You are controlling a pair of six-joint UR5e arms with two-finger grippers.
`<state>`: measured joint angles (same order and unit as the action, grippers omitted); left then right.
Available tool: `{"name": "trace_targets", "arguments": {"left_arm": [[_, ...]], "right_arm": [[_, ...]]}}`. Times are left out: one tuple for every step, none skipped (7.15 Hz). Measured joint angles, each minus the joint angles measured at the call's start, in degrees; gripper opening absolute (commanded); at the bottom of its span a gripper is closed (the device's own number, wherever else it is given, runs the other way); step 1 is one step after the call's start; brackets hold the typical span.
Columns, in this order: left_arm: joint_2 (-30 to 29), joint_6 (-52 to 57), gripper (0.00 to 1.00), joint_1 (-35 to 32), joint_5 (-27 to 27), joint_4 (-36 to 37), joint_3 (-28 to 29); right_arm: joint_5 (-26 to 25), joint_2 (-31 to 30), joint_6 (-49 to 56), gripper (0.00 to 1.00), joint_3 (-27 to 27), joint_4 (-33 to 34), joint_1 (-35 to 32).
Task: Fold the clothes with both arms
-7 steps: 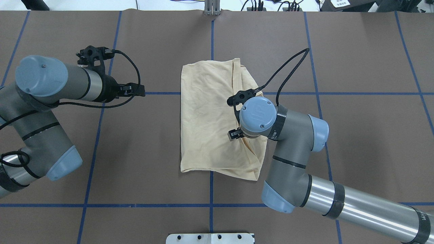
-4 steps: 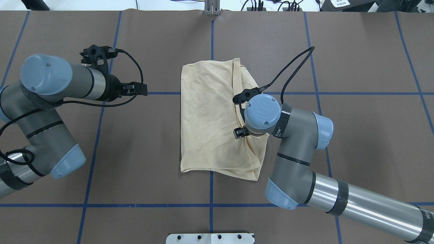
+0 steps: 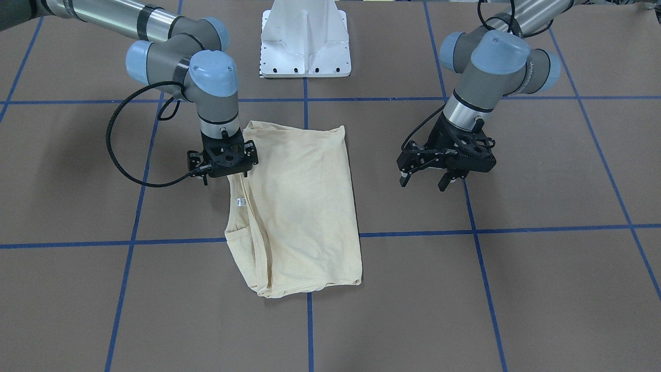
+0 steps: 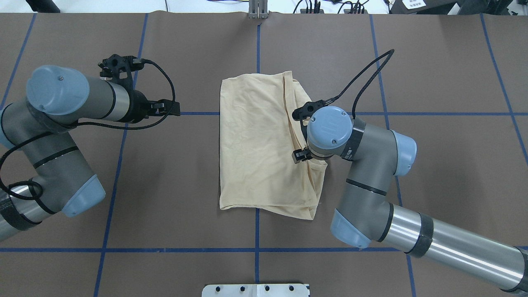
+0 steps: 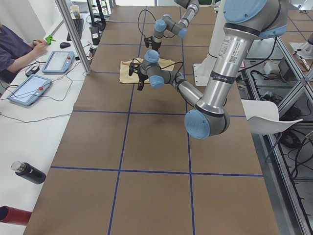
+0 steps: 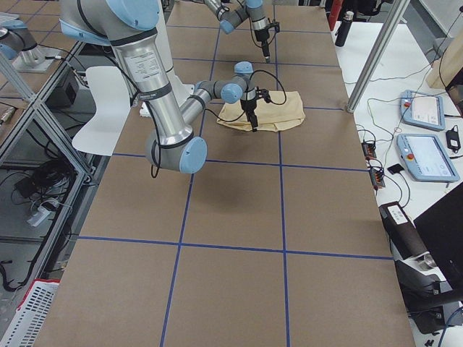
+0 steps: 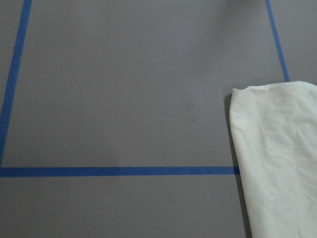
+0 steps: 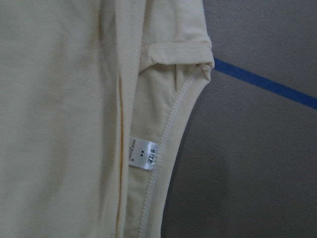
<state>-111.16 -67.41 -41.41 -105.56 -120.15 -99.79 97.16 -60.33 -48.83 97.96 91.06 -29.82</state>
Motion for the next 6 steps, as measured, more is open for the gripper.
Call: {"name": "trace_targets", "arguments": {"left_arm": [[-0.2,0.0,0.99,0.0,0.0,0.0,0.0],[-0.3,0.1,0.99,0.0,0.0,0.0,0.0],[-0.3,0.1,0.99,0.0,0.0,0.0,0.0],[-0.3,0.1,0.99,0.0,0.0,0.0,0.1],[-0.3,0.2,0.99,0.0,0.0,0.0,0.2],[-0.4,0.3,0.99,0.0,0.0,-0.2,0.5]], "right_arm": [[0.0,-0.1,0.1,1.00,2.5,3.0,0.0],[0.0,0.1,0.2,1.00,4.2,5.4,0.0],[-0.3,0.9,0.5,1.00,4.6,6.4,-0.1],[-0.7,2.6,0.8,1.00,3.2,6.4,-0.2],[-1.1,4.9,1.0,1.00,0.4,5.1,-0.5],[-1.5,6.7,1.2,1.00,-3.1,2.2,-1.1]]}}
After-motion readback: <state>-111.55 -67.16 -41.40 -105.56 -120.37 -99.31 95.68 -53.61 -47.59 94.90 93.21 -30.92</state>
